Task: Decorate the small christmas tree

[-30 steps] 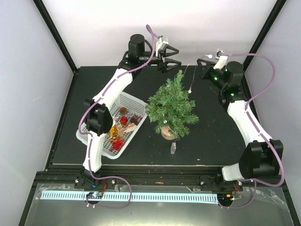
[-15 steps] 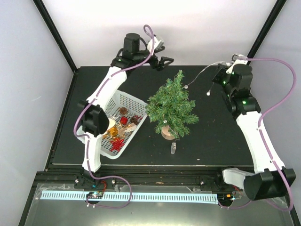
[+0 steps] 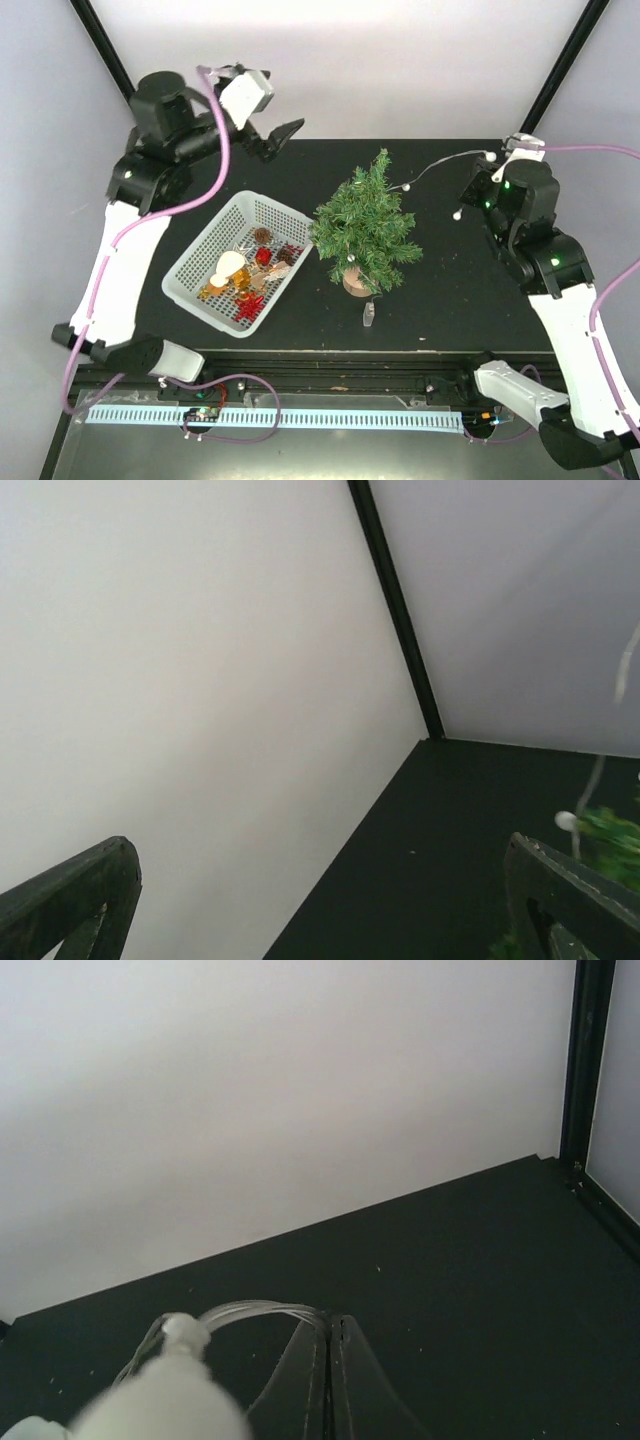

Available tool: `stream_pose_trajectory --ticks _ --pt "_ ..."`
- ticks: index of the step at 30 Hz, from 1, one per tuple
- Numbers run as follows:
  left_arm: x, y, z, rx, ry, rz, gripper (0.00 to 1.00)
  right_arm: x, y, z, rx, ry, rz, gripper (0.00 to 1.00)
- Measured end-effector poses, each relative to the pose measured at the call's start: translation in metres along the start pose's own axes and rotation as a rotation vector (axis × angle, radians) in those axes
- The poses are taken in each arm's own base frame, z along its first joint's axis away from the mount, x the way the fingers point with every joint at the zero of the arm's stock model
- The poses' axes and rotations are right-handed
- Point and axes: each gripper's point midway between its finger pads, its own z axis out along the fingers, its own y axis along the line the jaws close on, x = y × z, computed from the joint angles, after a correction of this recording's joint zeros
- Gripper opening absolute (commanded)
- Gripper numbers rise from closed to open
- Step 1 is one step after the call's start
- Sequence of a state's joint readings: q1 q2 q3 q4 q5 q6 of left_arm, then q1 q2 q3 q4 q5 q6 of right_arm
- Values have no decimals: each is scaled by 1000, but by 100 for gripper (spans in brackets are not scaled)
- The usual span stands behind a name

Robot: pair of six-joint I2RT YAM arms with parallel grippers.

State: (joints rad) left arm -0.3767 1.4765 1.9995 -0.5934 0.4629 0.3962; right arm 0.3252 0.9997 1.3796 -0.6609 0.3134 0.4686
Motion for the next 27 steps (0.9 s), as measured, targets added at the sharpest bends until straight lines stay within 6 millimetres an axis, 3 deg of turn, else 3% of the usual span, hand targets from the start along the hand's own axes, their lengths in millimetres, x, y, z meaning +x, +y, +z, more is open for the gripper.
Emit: stream_pose_trajectory --ticks 2,5,11,16,22,27 --pt "-11 -11 -22 12 -15 10 99 -3 2 -13 -6 5 -7 1" --pt "-9 -36 -39 70 -6 11 99 -6 3 -32 -22 10 -13 1" --pt "32 -105 -54 306 72 -17 99 8 -2 -59 -56 74 -26 1" --pt "58 -147 -65 484 123 -35 99 25 3 -72 -127 150 -32 1" --pt "65 -165 -69 567 130 -39 99 45 26 -84 -253 244 -62 1" --pt "70 -176 -64 611 141 -51 99 66 60 -93 -369 329 -129 1"
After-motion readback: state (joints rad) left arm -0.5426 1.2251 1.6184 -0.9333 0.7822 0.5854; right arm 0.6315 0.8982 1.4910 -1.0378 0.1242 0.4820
